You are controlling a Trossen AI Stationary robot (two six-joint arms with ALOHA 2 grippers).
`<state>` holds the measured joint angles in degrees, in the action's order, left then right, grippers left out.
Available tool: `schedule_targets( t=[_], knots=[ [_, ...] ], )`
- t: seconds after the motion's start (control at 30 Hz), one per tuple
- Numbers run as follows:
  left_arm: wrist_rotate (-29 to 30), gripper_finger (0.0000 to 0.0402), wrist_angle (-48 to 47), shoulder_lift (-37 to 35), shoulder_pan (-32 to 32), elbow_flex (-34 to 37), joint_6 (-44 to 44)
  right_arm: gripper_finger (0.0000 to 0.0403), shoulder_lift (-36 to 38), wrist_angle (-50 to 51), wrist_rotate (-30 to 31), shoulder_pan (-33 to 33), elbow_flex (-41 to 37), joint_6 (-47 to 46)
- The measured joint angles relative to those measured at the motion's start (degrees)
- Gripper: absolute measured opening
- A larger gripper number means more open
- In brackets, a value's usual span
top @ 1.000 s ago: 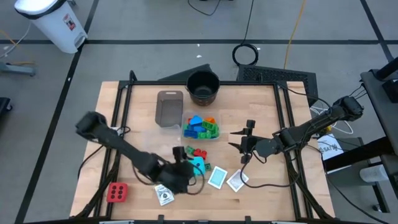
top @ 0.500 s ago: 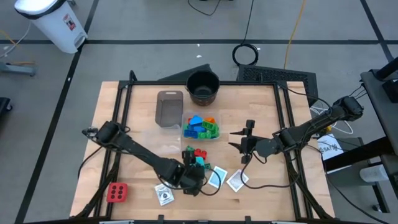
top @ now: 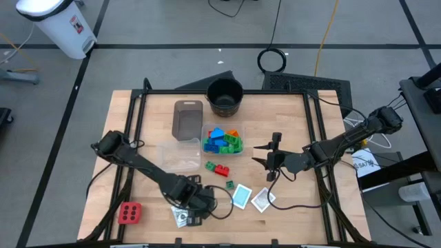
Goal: Pick & Place Toys
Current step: Put the green game piece into the right transparent bin
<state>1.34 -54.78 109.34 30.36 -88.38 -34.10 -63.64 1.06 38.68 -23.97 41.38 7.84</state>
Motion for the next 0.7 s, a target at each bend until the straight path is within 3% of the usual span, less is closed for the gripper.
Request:
schedule_targets(
  t=[0.23,0.4,0.7],
  knots=[
    [6.69,0.0248,0.49,-5.36,-0.07,-0.02,4.09,0.0170,-0.01,-0.04,0.00,0.00,-0.02,0.27],
    [17.77,0.0248,2.25,-7.27,-2.63,-0.13,8.51,0.0167,0.00,-0.16,0.00,0.02,-0.04,0.34],
    [18.33,0.0248,1.61,0.28,-11.12,1.70,14.30,0.0167,-0.02,-0.02,0.00,0.02,-0.04,0.35]
  ],
)
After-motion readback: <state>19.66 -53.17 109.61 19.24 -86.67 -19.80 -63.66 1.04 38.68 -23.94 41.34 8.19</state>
